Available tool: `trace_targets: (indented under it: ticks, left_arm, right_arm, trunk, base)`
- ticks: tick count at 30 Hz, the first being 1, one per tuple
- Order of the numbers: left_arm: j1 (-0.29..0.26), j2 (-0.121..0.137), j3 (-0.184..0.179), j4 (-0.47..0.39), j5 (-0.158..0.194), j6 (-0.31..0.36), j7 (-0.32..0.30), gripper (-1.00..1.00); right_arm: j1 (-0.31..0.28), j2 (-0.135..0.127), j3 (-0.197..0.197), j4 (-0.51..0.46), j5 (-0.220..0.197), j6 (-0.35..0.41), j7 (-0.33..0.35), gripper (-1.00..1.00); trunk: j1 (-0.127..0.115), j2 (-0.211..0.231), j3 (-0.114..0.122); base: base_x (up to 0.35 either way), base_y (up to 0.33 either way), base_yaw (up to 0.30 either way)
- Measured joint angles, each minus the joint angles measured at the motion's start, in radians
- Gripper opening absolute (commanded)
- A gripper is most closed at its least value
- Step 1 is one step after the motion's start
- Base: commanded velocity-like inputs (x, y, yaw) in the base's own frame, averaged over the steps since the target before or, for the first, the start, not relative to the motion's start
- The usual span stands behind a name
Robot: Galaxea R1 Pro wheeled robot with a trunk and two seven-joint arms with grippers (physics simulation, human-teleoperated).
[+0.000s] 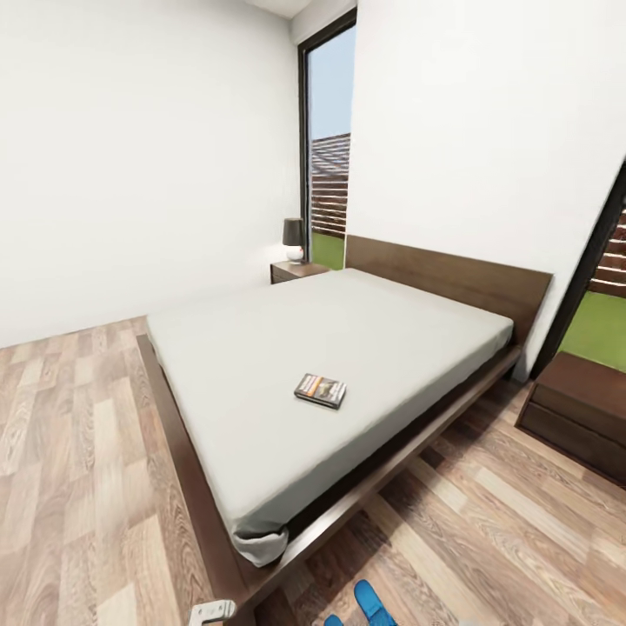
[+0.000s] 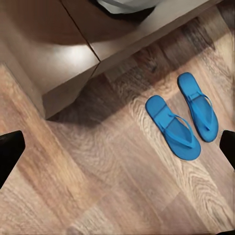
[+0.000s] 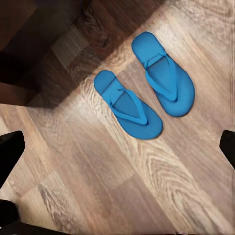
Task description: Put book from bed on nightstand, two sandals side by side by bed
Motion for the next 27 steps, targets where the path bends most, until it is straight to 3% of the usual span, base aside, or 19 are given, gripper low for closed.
trace_targets:
  ticks: [27]
  left_arm:
    - [0.001,0.0,0.0,0.0,0.0,0.0,0.0,1.0]
  right_arm:
    - [0.0,0.0,0.0,0.0,0.0,0.0,0.0,1.0]
  trunk:
    - [0.0,0.0,0.0]
  base:
    - [0.0,0.0,-0.279]
